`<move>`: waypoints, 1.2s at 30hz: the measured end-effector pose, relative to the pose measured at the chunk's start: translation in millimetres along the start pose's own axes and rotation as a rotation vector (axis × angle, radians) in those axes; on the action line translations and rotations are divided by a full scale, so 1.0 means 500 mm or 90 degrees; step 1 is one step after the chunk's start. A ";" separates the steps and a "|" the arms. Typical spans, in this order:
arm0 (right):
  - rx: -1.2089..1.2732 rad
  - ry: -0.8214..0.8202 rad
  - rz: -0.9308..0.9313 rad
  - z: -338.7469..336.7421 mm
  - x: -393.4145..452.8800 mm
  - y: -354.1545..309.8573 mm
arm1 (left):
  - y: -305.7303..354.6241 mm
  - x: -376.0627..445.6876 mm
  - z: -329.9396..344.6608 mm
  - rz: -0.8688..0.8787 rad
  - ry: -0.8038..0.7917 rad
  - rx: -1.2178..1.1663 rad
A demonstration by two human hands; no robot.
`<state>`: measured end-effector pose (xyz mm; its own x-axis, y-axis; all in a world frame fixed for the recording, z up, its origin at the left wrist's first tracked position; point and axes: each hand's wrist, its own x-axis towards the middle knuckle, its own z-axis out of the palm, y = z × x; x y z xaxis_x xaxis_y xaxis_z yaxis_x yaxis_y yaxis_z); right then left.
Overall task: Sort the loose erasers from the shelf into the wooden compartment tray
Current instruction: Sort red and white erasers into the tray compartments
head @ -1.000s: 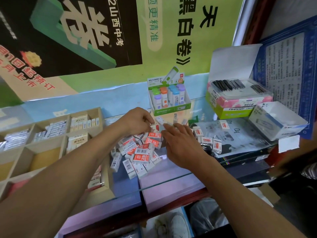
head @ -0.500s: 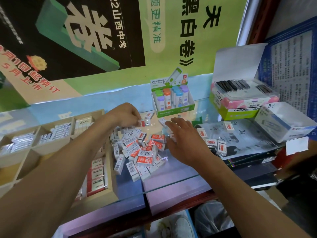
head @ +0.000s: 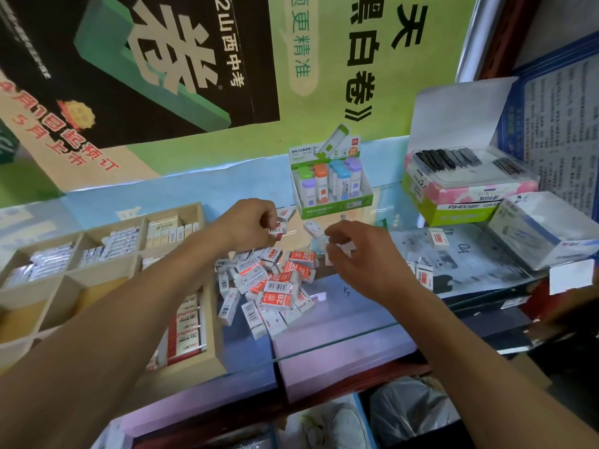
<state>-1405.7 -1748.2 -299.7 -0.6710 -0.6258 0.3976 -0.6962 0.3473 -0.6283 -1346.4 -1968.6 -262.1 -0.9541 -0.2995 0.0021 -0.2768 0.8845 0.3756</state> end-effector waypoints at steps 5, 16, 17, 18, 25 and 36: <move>-0.079 -0.230 -0.095 0.017 -0.004 -0.029 | -0.005 -0.033 -0.017 0.018 0.069 -0.081; -0.178 -0.039 0.031 0.009 -0.005 -0.012 | 0.011 -0.122 -0.056 0.068 0.098 -0.103; -0.205 -0.029 0.041 0.007 -0.007 -0.006 | 0.010 -0.128 -0.055 0.064 0.091 -0.100; -0.226 -0.033 0.052 0.008 -0.010 -0.003 | 0.010 -0.133 -0.053 0.060 0.083 -0.099; -0.282 -0.099 0.001 0.023 -0.043 -0.055 | 0.001 -0.174 -0.056 0.046 0.058 -0.128; -0.321 -0.174 -0.046 0.037 -0.094 -0.096 | -0.030 -0.231 -0.077 0.012 0.082 -0.141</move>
<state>-1336.2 -1748.2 -300.6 -0.5733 -0.7951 0.1980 -0.8184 0.5445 -0.1836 -1227.6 -1961.1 -232.6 -0.9326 -0.3394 0.1230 -0.2141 0.7943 0.5686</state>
